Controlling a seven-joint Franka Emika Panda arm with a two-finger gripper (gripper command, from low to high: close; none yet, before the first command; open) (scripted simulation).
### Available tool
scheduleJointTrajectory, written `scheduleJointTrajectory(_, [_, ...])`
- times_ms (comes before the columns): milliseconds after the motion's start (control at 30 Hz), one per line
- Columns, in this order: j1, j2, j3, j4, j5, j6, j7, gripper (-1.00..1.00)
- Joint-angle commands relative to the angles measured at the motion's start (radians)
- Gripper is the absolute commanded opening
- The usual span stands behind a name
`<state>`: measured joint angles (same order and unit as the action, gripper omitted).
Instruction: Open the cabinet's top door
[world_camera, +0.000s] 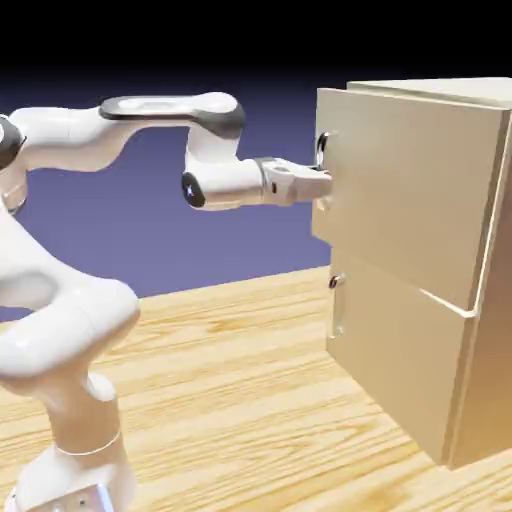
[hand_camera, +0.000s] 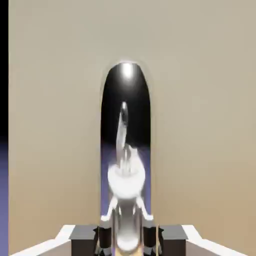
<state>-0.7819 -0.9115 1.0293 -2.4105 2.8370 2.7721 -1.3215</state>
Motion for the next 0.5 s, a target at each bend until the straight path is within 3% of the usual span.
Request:
scheduleJointTrajectory(0, [0.036,-0.002,-0.029,-0.030,-0.026,-0.018,0.009,-1.00])
scheduleJointTrajectory(467, [0.465,-0.173,-0.519,-0.429,-0.531,-0.311,0.186,-1.00])
